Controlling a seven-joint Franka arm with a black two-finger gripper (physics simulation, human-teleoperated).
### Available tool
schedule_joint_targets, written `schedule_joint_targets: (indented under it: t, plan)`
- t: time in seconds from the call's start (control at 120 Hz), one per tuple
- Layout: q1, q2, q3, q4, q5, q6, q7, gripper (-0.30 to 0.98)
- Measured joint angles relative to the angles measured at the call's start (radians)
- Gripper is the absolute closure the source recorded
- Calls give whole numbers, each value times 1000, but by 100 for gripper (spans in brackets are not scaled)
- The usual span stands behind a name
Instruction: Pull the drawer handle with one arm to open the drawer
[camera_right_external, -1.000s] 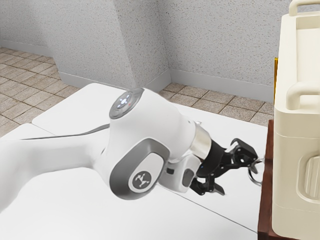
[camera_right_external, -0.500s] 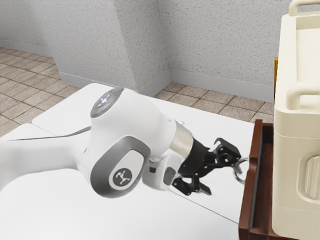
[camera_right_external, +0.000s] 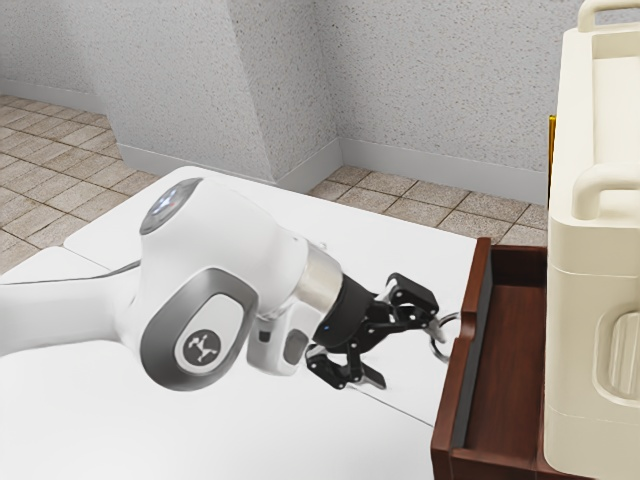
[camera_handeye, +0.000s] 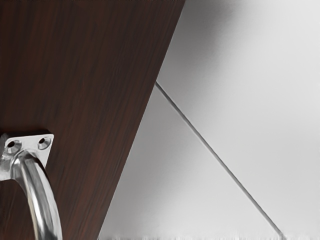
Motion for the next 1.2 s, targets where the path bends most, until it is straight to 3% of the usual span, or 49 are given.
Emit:
schedule_joint_targets:
  t: [0.308,1.008,1.2]
  plan:
    - [31,-51,0,-34,30,-11,16,0]
    - [98,-158,-29,-35,262,-201,3,3]
    - [97,-177,-38,-15,290,-225,-15,1]
